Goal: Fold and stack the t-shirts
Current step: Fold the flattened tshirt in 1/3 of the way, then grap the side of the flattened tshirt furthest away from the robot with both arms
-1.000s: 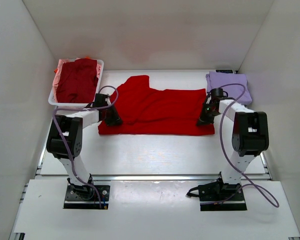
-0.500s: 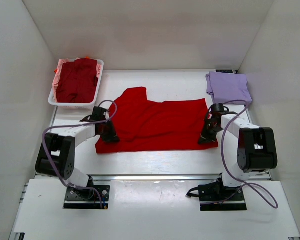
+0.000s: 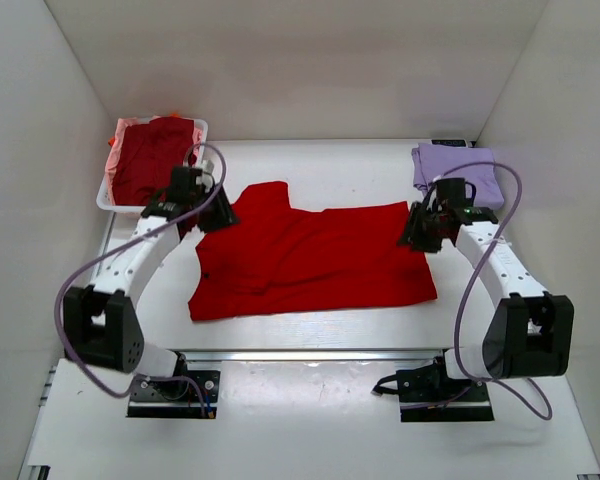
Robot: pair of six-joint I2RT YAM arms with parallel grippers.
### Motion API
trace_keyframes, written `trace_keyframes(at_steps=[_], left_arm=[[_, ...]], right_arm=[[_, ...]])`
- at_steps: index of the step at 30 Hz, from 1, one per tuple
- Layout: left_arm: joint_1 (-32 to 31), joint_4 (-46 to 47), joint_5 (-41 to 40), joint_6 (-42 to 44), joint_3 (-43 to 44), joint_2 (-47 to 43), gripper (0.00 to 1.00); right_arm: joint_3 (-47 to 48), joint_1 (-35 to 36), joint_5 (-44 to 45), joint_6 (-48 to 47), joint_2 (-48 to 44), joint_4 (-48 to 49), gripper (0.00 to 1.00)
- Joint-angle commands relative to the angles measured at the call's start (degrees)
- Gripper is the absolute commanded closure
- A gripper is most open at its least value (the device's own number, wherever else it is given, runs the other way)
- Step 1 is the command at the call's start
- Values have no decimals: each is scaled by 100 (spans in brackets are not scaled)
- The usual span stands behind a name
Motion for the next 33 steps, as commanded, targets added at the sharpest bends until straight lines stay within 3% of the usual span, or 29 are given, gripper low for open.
trace_keyframes(at_steps=[1,3,9,15,20,33], left_arm=[[28,528,-170,348,693,852,54],[37,669,-241,524,1271,1406,52],[98,1073,-400,876,2495,3165,46],[11,1109,-918,1350,3760,4168,43],[-33,1126,-1059,1562,4270,4678,39],[-69,-524,-1033,1922,6150,6023,35]], right_arm=[[444,-150,-263,-247,-66,861,62],[558,-265,-378,-326,92,1160,55],[998,-274,-265,-564,883,1758,54],[1365,-274,-124,-757,1718,2084,50],[1789,-274,34,-819,2351,2137,49],[3520,-520,193,-705,3942,1558,38]])
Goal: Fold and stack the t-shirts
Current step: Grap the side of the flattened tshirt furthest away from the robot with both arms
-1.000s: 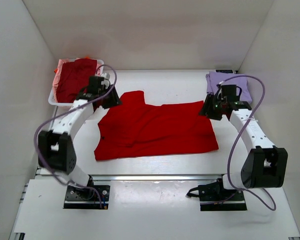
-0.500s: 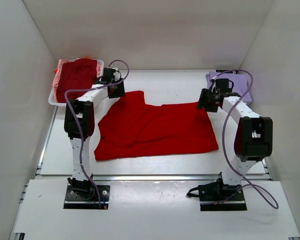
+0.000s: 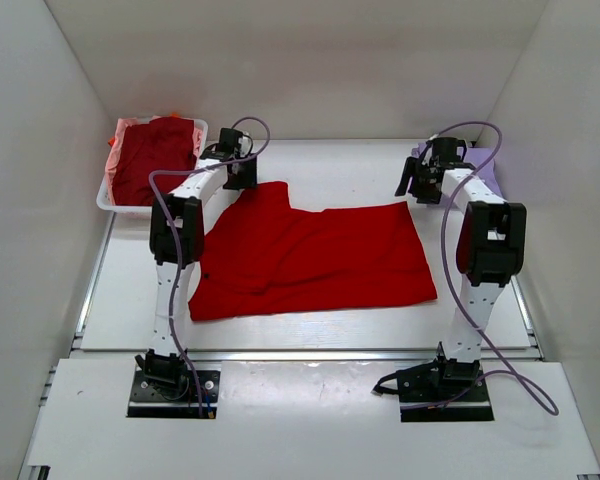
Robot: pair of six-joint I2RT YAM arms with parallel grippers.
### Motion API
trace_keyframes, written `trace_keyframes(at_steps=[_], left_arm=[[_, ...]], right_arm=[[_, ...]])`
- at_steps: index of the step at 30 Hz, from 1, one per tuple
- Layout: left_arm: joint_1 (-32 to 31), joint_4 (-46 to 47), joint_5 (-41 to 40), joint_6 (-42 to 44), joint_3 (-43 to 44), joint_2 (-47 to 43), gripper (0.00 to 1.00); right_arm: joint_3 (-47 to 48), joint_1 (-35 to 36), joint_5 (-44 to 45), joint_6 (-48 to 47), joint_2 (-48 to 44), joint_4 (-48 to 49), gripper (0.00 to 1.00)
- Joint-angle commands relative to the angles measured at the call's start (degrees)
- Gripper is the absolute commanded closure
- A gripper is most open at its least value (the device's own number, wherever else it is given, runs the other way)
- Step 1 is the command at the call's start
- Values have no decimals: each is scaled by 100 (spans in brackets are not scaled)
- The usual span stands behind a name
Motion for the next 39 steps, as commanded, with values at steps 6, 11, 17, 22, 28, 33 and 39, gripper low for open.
trace_keyframes(at_steps=[6,11,17,22,28,33,39], left_arm=[[38,-984,519,97,807,272,79],[170,-967,854,1,536,211,100],[180,-756,1021,-17,219,-61,100],[311,-624,1363,-166,228,-281,100],[487,-246,1654,-333,-185,-948,100],[522,-141,1768,-299,-624,-1388,100],[584,8,1935,-368,-1405,-2240,100]], right_arm=[[698,18,60,4,528,-292,34],[875,52,33,39,757,-398,33],[902,141,68,-31,828,-548,88],[971,141,15,-40,705,-477,100],[1112,193,7,-154,476,-477,100],[1138,202,24,-199,266,-512,100],[639,167,-20,-199,-349,-417,100]])
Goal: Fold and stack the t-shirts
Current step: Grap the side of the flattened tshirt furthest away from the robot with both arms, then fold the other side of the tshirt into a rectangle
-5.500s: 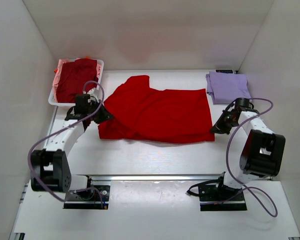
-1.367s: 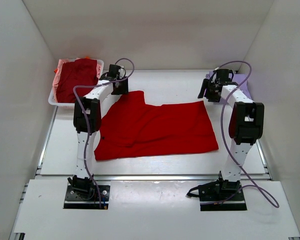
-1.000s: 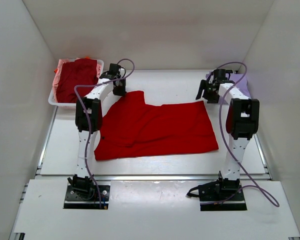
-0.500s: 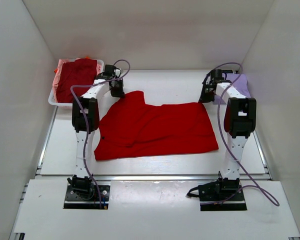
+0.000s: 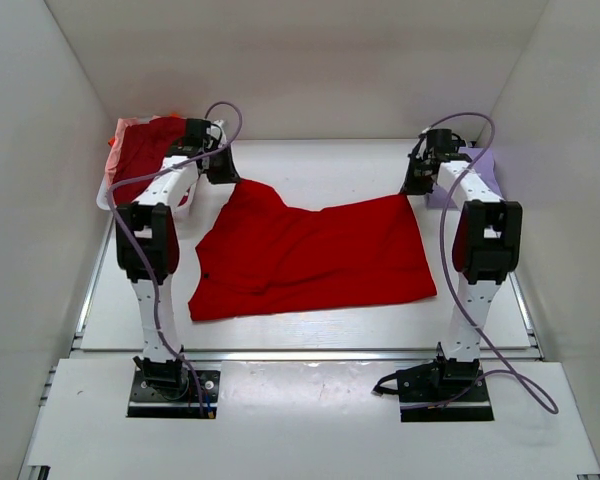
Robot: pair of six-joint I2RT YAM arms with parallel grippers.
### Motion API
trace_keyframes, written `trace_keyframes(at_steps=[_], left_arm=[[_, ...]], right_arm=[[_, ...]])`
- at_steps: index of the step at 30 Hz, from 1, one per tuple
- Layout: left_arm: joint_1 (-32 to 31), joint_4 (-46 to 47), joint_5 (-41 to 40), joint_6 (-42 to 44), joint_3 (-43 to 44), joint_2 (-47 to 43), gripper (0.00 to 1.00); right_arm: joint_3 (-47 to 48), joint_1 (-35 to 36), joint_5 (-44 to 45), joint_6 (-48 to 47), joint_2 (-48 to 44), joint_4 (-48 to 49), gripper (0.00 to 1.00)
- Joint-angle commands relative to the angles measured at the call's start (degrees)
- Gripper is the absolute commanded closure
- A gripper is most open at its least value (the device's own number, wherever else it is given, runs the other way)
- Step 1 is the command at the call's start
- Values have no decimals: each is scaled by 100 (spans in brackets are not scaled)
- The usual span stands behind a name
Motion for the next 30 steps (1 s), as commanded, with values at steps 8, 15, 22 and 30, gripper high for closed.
trace_keyframes(at_steps=[8,15,22,30], left_arm=[[0,394,318,-14,-1904,-1981,100],[122,641,195,21,-3568,-3361,100],[-26,570,169,12,-4588,-4312,100],[-53,413,204,-93,-5352,-5068,100]], right_arm=[[-1442,-146,-379,-260,-1591,523,100],[-2470,-287,-459,-489,-2197,778,100],[-3218,-427,-363,-524,-2690,1015,100],[-3667,-665,-301,-630,-2884,1069,100]])
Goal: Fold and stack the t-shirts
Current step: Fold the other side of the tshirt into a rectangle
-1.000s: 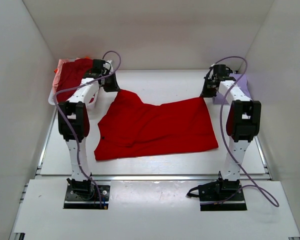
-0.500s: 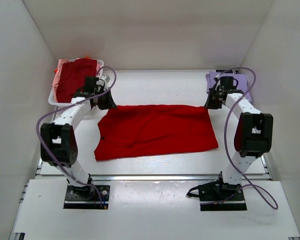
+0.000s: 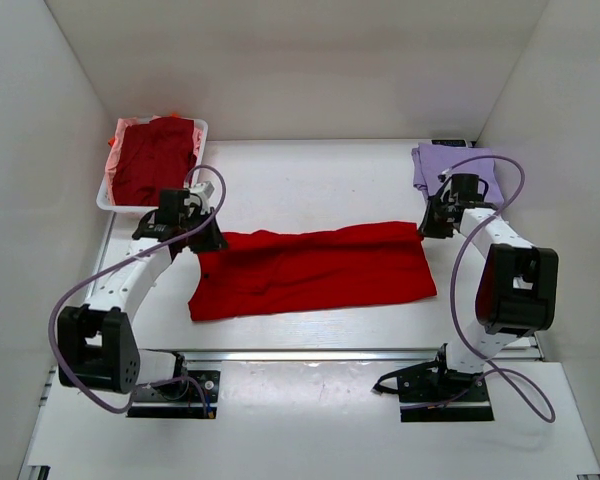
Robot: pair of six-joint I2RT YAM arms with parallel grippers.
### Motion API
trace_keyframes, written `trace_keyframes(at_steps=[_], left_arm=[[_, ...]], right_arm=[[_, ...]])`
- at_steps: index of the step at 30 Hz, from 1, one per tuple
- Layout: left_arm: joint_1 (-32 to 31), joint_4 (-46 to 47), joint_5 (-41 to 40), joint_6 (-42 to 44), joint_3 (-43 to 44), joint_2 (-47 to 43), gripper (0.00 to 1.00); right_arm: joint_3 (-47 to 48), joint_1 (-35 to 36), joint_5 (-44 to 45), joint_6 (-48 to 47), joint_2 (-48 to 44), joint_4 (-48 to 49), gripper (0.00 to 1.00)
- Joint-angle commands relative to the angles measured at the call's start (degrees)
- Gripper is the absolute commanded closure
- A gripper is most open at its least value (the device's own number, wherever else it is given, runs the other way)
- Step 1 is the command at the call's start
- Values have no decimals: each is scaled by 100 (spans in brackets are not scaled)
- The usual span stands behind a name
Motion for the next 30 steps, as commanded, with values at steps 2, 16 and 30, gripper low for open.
trace_keyframes(at_steps=[2,16,30], left_arm=[[26,-117,-13,9,-260,-483,100],[9,-442,-233,-149,-1034,-1538,100],[-53,-513,-707,-456,-1606,-2223,74]], right_arm=[[-177,-171,71,-180,-239,266,100],[-213,-285,246,-180,-29,117,100],[8,-356,508,224,175,-990,72]])
